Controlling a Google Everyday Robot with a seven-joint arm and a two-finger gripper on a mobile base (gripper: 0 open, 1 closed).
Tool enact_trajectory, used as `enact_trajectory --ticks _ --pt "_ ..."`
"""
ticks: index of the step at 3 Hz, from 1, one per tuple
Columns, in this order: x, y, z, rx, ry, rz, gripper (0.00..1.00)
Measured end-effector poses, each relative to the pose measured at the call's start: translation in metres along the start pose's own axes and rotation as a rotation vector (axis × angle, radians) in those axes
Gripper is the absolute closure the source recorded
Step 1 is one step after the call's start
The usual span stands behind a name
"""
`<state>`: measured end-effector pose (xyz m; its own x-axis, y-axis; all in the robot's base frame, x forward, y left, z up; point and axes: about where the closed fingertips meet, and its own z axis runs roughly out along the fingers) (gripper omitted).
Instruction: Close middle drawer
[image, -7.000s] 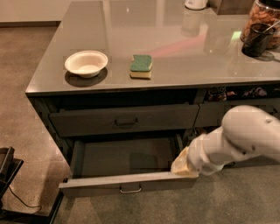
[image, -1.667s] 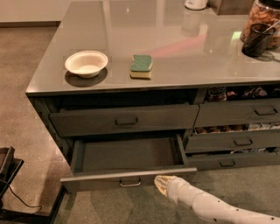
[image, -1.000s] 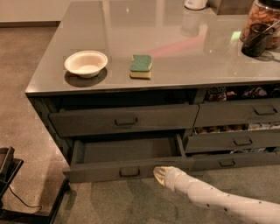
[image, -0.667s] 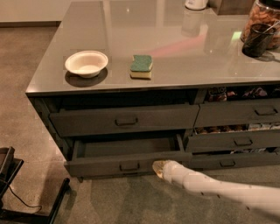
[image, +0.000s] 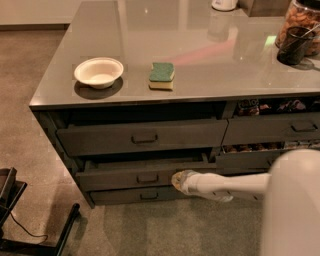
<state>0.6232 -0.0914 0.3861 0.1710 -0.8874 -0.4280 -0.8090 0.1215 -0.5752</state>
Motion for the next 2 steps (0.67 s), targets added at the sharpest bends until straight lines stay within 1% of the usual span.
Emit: enact_trajectory --ticks 1,2 --pt "0.0009 -0.0248 0.0313 -0.053 0.042 -0.036 1.00" --pt "-0.0020 -0.0225 0.0266 -0.061 0.043 -0.037 1.00"
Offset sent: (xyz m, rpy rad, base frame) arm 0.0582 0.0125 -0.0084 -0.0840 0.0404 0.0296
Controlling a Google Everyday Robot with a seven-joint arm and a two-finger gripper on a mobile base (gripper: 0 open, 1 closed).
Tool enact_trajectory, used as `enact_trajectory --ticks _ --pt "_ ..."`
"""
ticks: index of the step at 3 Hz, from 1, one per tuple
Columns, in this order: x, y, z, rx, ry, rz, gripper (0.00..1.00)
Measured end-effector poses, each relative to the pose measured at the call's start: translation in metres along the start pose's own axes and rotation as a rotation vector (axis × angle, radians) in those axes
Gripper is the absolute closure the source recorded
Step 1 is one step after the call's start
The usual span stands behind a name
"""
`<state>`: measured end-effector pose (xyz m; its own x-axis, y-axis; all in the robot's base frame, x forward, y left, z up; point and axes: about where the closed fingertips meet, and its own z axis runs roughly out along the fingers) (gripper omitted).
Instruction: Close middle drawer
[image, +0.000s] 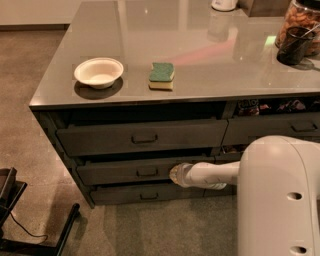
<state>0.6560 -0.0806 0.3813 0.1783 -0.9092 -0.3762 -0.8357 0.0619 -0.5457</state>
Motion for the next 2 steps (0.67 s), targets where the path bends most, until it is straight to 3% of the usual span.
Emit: enact_trajectory --ticks 2 --pt "-0.004 0.014 -0.047 -0.035 0.043 0.051 1.00"
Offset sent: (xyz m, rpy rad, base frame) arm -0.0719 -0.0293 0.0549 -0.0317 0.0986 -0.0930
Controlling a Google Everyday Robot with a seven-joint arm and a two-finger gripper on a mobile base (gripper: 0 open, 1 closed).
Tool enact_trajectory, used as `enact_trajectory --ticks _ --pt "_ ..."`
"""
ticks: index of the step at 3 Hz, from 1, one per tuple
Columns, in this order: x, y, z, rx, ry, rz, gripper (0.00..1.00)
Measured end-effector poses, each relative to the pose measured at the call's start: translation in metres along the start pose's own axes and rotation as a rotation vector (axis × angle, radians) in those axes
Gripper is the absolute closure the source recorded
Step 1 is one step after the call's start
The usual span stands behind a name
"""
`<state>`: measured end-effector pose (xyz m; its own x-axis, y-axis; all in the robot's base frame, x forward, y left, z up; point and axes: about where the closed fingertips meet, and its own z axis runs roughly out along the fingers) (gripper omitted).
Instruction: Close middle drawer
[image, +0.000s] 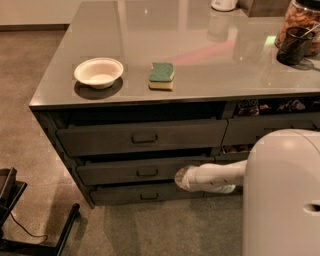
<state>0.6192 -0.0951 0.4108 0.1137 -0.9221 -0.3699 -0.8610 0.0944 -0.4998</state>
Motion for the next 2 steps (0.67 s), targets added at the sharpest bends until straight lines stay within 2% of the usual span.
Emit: enact_trajectory --ticks 1,2 --pt "-0.0031 0.0142 -0.0409 -0.032 0.048 0.066 1.00" --pt "-0.0038 0.0209 -0.0479 -0.041 0.051 0.063 0.81"
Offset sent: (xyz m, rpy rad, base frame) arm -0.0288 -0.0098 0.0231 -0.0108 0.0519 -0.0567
